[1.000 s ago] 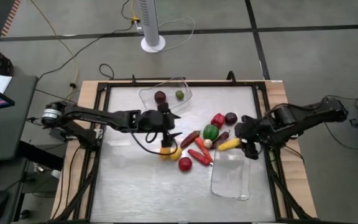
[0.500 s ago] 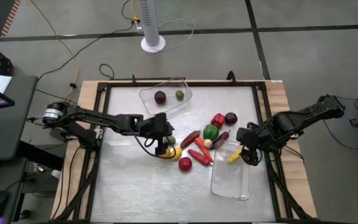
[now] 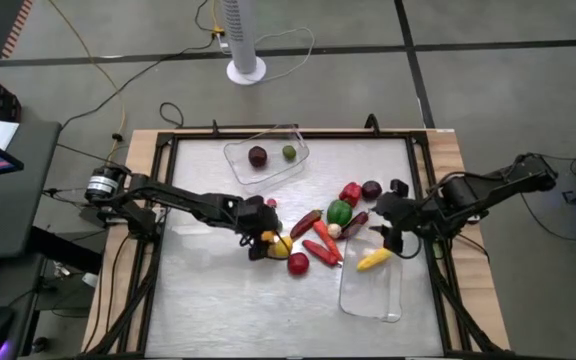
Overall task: Sort produce into baskets
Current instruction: Put the left yellow lemon into the top transparent bin
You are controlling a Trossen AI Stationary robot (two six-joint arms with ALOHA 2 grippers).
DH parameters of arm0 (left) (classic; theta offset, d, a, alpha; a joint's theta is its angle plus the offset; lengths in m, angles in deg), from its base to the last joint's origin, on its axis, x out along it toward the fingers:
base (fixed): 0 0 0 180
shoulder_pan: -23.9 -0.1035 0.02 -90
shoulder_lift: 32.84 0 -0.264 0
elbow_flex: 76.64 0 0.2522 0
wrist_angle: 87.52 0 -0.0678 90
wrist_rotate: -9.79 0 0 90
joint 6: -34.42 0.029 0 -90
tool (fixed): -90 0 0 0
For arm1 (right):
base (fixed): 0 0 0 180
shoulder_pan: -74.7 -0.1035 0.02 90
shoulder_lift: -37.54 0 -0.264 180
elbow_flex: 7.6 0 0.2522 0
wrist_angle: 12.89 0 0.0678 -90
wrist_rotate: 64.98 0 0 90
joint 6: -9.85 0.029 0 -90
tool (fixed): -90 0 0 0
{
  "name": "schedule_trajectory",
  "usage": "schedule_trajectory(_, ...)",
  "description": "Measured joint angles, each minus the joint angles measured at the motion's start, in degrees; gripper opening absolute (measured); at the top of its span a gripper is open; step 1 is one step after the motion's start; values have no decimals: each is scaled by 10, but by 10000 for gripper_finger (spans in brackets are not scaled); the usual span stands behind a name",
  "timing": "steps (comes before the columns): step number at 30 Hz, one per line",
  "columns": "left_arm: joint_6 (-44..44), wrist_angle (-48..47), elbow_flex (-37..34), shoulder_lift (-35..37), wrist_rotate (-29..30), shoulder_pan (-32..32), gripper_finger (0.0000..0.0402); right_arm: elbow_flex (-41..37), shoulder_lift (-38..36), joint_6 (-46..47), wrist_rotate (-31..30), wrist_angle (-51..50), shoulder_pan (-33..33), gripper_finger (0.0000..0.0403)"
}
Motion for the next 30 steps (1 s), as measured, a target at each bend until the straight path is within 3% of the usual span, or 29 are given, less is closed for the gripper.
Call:
schedule_trajectory(8, -154, -20, 0, 0, 36, 38, 306, 0, 1, -58, -96, 39, 20, 272)
schedule_trajectory(13, -211, -38, 0, -13, 84, 60, 306, 0, 1, -107, -112, 70, 33, 272)
schedule_trajectory(24, -224, -44, 1, -80, 94, 68, 304, 0, 1, -180, -110, 121, 66, 272)
schedule_trajectory(30, -201, -51, 0, -75, 123, 68, 249, 0, 1, -189, -109, 125, 68, 272)
